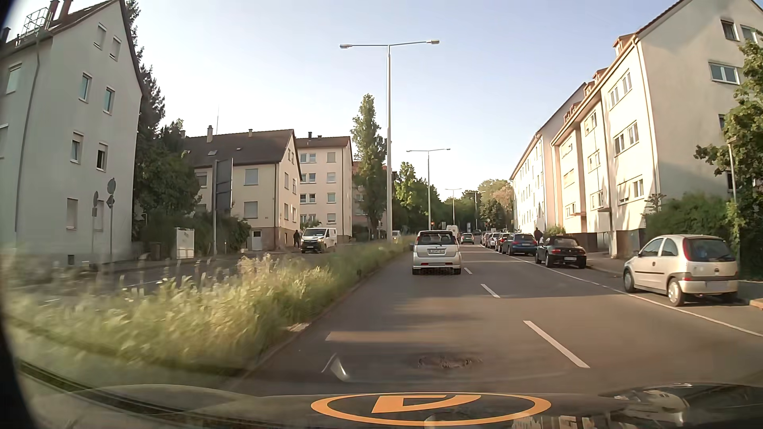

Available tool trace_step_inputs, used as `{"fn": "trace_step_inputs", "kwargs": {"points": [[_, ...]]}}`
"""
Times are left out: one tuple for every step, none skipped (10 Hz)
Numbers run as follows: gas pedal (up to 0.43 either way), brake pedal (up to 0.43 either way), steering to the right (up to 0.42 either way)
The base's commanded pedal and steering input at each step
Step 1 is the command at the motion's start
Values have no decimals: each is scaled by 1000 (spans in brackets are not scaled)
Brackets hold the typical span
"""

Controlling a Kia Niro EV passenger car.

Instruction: Follow the waypoints while adhering to traffic rules and regulations

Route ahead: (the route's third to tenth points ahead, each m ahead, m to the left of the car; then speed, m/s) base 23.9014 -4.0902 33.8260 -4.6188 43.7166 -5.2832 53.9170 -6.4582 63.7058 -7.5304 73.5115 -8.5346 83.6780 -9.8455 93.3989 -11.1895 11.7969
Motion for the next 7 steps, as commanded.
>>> {"fn": "trace_step_inputs", "kwargs": {"points": [[87, 0, 5], [87, 0, 5], [87, 0, 5], [87, 0, 5], [67, 0, 5], [67, 0, 5], [67, 0, 6]]}}
